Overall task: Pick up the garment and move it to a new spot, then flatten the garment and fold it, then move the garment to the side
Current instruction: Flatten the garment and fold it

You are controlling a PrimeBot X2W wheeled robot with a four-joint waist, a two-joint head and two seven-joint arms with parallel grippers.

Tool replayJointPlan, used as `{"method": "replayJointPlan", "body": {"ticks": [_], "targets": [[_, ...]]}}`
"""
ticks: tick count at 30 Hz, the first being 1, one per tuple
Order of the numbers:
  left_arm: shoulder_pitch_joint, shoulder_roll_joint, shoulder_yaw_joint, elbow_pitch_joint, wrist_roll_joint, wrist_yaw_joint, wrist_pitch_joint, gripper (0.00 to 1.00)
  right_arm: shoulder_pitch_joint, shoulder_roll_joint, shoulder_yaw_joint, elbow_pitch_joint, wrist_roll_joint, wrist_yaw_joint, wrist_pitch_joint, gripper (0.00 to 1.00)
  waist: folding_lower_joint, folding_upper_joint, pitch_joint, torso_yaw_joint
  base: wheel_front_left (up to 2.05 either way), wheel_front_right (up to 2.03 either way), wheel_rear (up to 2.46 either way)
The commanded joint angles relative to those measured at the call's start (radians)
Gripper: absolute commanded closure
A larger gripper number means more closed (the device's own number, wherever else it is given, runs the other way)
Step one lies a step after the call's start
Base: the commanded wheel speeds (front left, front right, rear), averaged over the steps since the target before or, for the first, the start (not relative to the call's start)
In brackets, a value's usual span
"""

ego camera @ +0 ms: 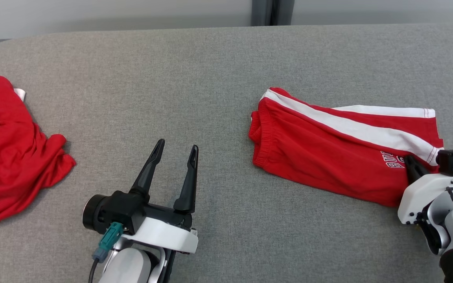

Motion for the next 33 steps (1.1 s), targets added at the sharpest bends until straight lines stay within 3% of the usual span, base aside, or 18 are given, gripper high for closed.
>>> {"method": "replayJointPlan", "body": {"ticks": [1, 14, 20, 26, 27, 28, 29, 33], "targets": [[-0.011, 0.004, 0.0, -0.006, 0.002, -0.002, -0.001, 0.0, -0.015, -0.007, 0.003, 0.008, 0.002, 0.0, -0.014, 1.0, 0.0, 0.0, 0.007, 0.002, 0.0, 0.0, 0.0], [-0.053, 0.004, -0.027, -0.006, -0.001, -0.004, -0.001, 0.0, -0.167, -0.048, 0.011, 0.108, -0.004, 0.0, -0.071, 1.0, 0.0, 0.0, 0.058, 0.042, 0.0, 0.0, 0.0], [-0.068, 0.004, -0.03, -0.006, -0.002, -0.003, -0.001, 0.0, -0.252, -0.076, -0.006, 0.163, -0.049, 0.0, -0.149, 1.0, 0.0, 0.0, 0.08, 0.062, 0.0, 0.0, 0.0], [-0.059, 0.004, -0.025, -0.003, -0.005, 0.004, -0.001, 0.0, -0.244, -0.045, -0.033, 0.144, -0.092, 0.0, -0.185, 1.0, 0.0, 0.0, 0.065, 0.051, 0.0, 0.0, 0.0], [-0.055, 0.004, -0.025, -0.003, -0.005, 0.004, -0.001, 0.0, -0.235, -0.041, -0.041, 0.13, -0.094, 0.0, -0.184, 0.78, 0.0, 0.0, 0.06, 0.046, 0.0, 0.0, 0.0], [-0.051, 0.003, -0.024, -0.003, -0.004, 0.004, -0.001, 0.0, -0.222, -0.034, -0.05, 0.106, -0.097, 0.0, -0.185, 0.13, 0.0, 0.0, 0.054, 0.039, 0.0, 0.0, 0.0], [-0.048, 0.004, -0.022, -0.003, -0.003, 0.004, -0.001, 0.0, -0.205, -0.024, -0.061, 0.083, -0.097, 0.0, -0.185, 0.0, 0.0, 0.0, 0.047, 0.032, 0.0, 0.0, 0.0], [-0.032, 0.004, -0.018, 0.0, 0.002, 0.004, -0.001, 0.0, -0.114, 0.002, -0.096, -0.006, -0.085, 0.0, -0.185, 0.0, 0.0, 0.0, 0.023, 0.002, 0.0, 0.0, 0.0]]}}
